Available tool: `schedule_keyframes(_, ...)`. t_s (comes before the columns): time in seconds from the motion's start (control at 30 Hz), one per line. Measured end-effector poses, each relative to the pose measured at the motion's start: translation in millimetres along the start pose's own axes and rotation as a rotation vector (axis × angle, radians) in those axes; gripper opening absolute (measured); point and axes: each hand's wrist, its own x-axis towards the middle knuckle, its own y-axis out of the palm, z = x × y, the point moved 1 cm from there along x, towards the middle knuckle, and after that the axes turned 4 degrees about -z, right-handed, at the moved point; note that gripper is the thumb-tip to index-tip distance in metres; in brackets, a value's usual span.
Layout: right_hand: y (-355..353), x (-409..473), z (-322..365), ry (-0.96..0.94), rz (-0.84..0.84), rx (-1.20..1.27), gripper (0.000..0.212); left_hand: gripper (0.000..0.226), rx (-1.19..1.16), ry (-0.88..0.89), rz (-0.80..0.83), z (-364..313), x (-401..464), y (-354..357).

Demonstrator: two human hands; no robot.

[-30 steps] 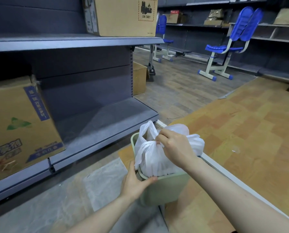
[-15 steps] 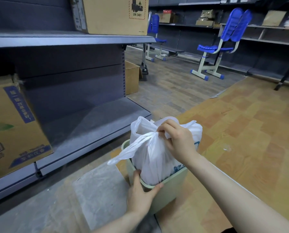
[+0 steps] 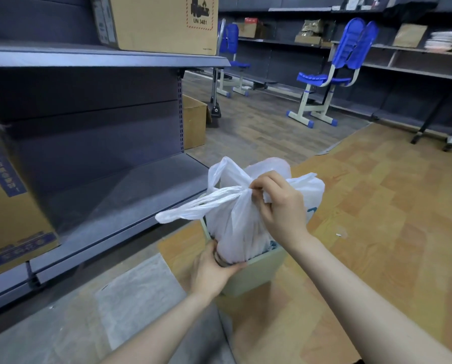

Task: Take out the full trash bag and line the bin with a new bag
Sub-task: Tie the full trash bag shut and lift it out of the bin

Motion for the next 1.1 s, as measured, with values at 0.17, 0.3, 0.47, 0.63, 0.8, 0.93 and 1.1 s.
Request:
schedule_keyframes(0.17,7.3,10.0,-18.2,0.115,-0.056,0.0,0.02,0.058,0.027,0.015,0.006,15.0,11.4,20.7)
schedule_keyframes(0.3,0.9,34.6,-23.8,0.172,-0.093,0.002,0.008,0.067,-0.007,0.028,0.046,10.6,14.8,25.3)
schedule_keyframes(0.47,5.5,25.2,-34.4,0.184,0.109,-0.011,0.01,0.096,0.046,0.133,-0.138,-29.2,15.7,8.5)
schedule_keyframes(0.63,7.8,26.5,-37.7,0.206,0.15,0.055,0.006,0.06,0.363,0.796,-0.489,-111.3,56.9,-18.0)
schedule_keyframes(0.8,6.1,17.1,-46.2,0.218,0.104,0.144,0.009,0.041,1.027,1.139,-0.386,-128.8,89.8,-16.8)
schedule_keyframes(0.93,-1.7,14.7,-48.2,0.163,0.102,0.118,0.01,0.036,1.004,1.253,-0.287,-133.7,93.6,-23.6)
schedule_keyframes(1.1,-20.7,18.0,-63.1,0.123,0.058,0.028,0.033,0.018,1.15,1.46,-0.315,-142.1,97.4,-37.9)
